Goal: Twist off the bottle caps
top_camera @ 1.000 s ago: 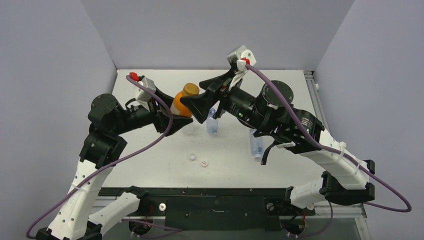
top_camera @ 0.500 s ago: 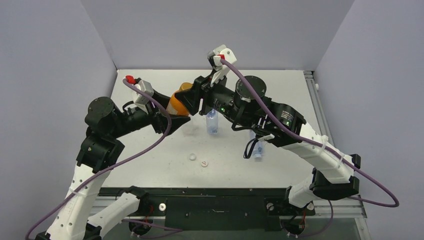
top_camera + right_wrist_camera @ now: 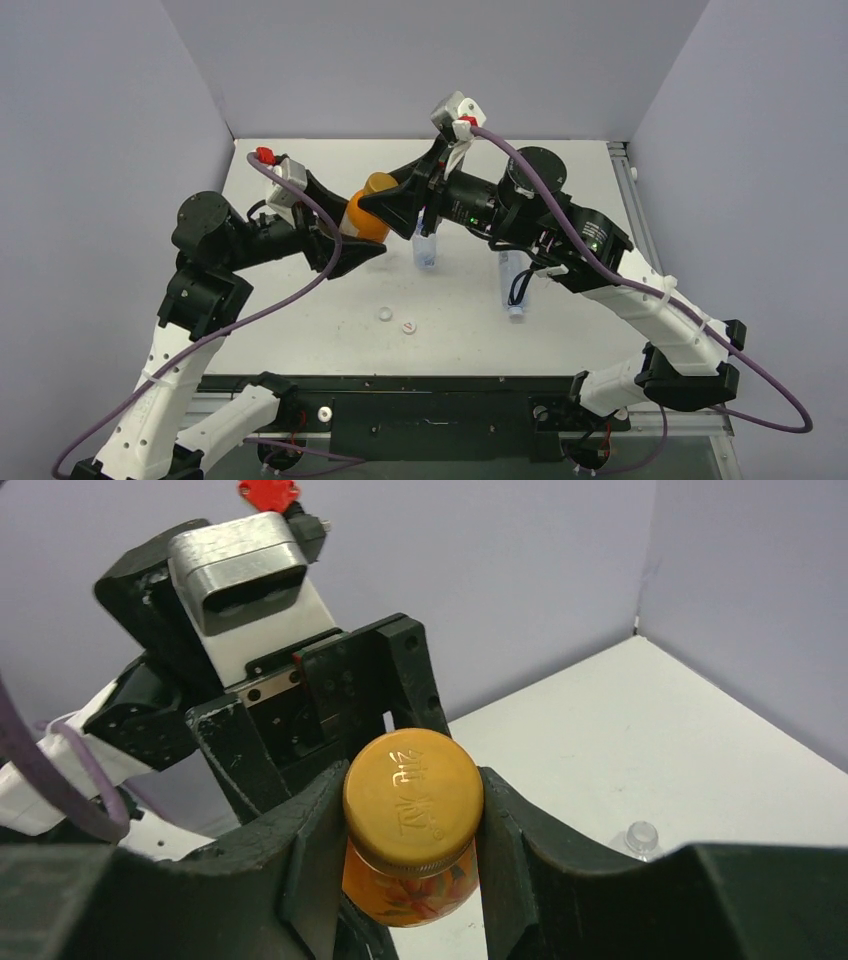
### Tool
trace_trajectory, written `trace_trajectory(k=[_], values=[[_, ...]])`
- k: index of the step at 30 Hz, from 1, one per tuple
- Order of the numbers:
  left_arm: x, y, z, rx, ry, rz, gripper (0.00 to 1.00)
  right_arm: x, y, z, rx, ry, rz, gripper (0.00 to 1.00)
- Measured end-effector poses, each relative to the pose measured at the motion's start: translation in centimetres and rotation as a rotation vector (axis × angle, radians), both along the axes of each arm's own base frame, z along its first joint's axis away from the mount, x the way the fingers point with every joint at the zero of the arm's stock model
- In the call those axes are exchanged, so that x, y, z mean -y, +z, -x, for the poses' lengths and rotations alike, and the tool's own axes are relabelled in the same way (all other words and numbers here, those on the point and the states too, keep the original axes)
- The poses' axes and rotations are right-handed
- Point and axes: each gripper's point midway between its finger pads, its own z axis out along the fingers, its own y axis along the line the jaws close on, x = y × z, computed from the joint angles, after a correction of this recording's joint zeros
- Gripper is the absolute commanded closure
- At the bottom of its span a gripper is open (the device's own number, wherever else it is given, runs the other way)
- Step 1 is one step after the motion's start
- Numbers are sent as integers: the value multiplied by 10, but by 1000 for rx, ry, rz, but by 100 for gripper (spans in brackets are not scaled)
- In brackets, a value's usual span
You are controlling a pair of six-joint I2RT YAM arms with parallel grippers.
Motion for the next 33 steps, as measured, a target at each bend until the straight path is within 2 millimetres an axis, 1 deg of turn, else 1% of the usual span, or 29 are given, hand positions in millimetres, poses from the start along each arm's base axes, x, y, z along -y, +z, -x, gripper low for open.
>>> trace_trajectory(k=[4, 7, 8, 9, 10, 11, 13, 17, 20, 23, 25, 27, 30, 33], values=[[4, 7, 15, -22, -83, 27, 100, 2, 7, 14, 44, 115, -13, 100], [6, 8, 22, -41, -126, 34, 100, 2, 10, 21, 69, 187, -14, 100], [7, 9, 23, -45, -138, 35, 100, 3, 10, 23, 73, 205, -14, 96], [7, 8, 24, -51, -147, 36, 100, 3, 10, 24, 76, 219, -13, 78], [8, 8, 25, -55, -156, 36, 100, 3, 9, 24, 77, 227, -12, 63], [8, 8, 26, -57, -160, 36, 100, 4, 9, 24, 77, 229, -11, 41], [9, 8, 25, -59, -163, 34, 100, 4, 8, 22, 70, 219, -10, 24], [9, 5, 19, -49, -138, 25, 100, 7, 8, 10, 45, 115, -1, 20], [7, 2, 8, -27, -80, 15, 100, 10, 17, -1, 23, 1, -9, 19], [4, -1, -3, -5, -23, 0, 100, 9, 26, -5, 9, -71, -23, 18], [2, -4, -8, 10, 8, -14, 100, 8, 28, -10, -7, -112, -25, 18], [1, -7, -12, 27, 34, -32, 100, 7, 26, -14, -27, -148, -20, 17], [-2, -12, -17, 50, 72, -58, 100, 8, 15, -24, -65, -207, 1, 17], [-6, -13, -21, 71, 107, -72, 100, 6, 7, -29, -91, -236, 10, 16]])
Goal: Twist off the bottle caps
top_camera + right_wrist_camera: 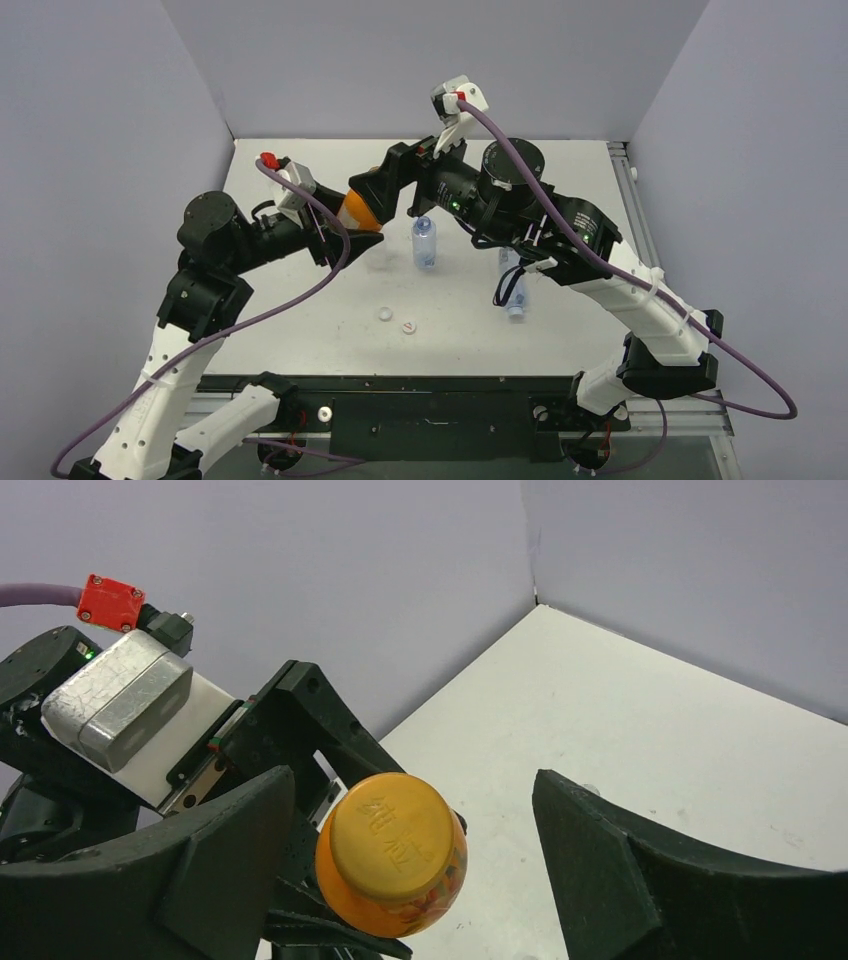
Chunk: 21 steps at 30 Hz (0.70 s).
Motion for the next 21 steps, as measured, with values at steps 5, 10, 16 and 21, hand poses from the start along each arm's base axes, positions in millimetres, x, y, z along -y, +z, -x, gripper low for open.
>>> trace_trajectory(k=[5, 10, 16, 21], values=[[-5, 2, 0, 24, 31, -6, 100, -1, -3, -1, -15, -6, -3, 34], [-7, 3, 0, 28, 40, -4, 100, -4, -2, 0, -21, 6, -16, 54], [-6, 1, -1, 21, 43, -6, 100, -8, -2, 4, -23, 42, -21, 74], [-6, 1, -2, 3, 47, -1, 100, -9, -3, 4, -19, 76, -14, 100]])
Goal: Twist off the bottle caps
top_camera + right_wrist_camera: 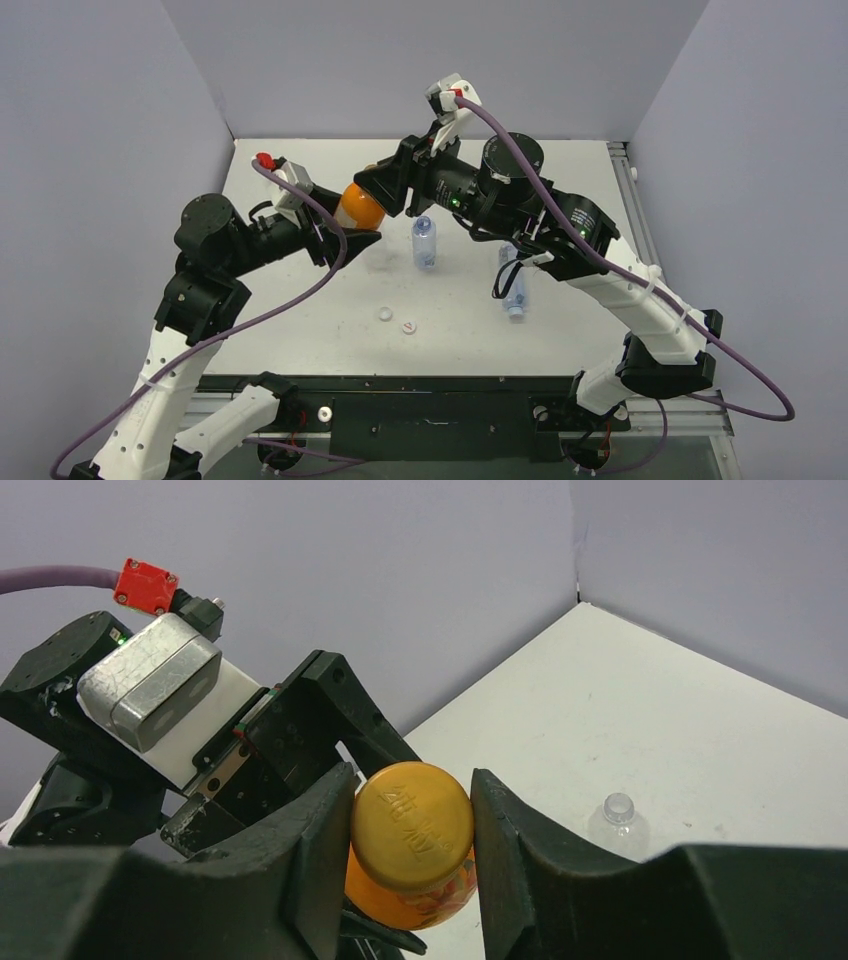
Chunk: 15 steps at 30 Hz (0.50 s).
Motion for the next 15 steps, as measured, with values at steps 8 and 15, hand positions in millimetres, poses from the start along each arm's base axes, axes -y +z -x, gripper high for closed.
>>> trace_trajectory(k=[8, 15], values=[[10, 0, 16, -82, -106, 38, 100, 6, 1, 12, 46, 167, -19, 100], [22, 18, 61, -160, -358, 102, 100, 13, 21, 58, 145, 452, -71, 100]])
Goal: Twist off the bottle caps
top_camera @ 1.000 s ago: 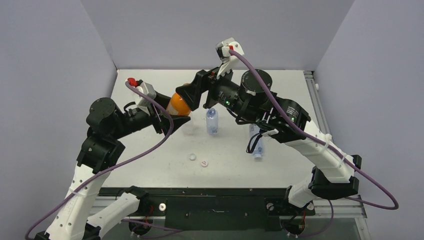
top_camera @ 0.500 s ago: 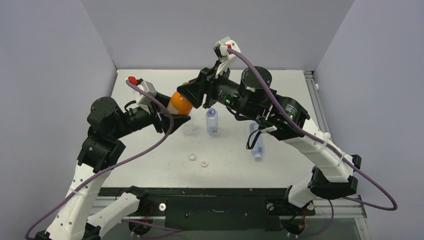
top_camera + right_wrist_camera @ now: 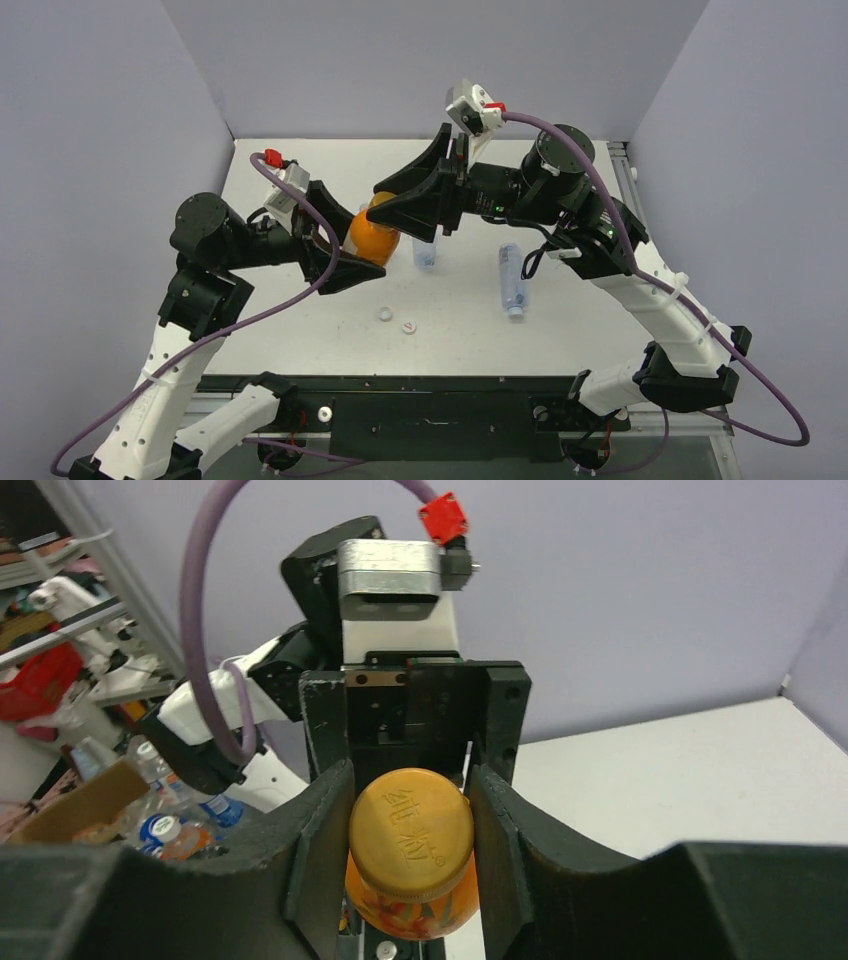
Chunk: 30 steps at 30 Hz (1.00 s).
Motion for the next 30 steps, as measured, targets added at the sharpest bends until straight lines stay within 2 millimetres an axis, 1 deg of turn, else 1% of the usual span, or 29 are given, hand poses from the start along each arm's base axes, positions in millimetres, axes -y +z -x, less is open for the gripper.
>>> trace_trajectory(k=[3, 8, 10, 11, 13, 16, 17, 20, 22, 26, 27, 29, 30], values=[[1, 4, 14, -28, -72, 9, 100, 1, 5, 16, 36, 107, -16, 100], [0, 6, 28, -51, -141, 9, 100, 3, 7, 31, 69, 204, -25, 100], [0, 6, 29, -54, -151, 8, 100, 4, 7, 31, 75, 215, -23, 61], [0, 6, 29, -54, -152, 7, 100, 4, 6, 30, 76, 212, -21, 33], [1, 4, 26, -47, -139, 4, 100, 5, 4, 25, 62, 178, -10, 23], [1, 1, 13, -1, -71, -5, 100, 5, 5, 6, 38, 48, -1, 20], [0, -1, 5, 21, -31, -11, 100, 6, 6, -4, 27, -23, -1, 20], [-3, -5, -13, 82, 80, -31, 100, 10, 9, -22, -1, -180, -1, 19], [-7, -7, -25, 121, 155, -45, 100, 11, 12, -26, -19, -263, 7, 18], [-17, -5, -43, 196, 278, -64, 100, 5, 25, -33, -26, -355, 9, 17], [-19, -4, -46, 208, 303, -67, 100, 3, 24, -36, -29, -375, 15, 17], [-23, -3, -52, 231, 342, -72, 100, 1, 16, -45, -41, -415, 44, 18], [-25, -3, -54, 239, 358, -74, 100, -1, 9, -49, -47, -429, 64, 21]])
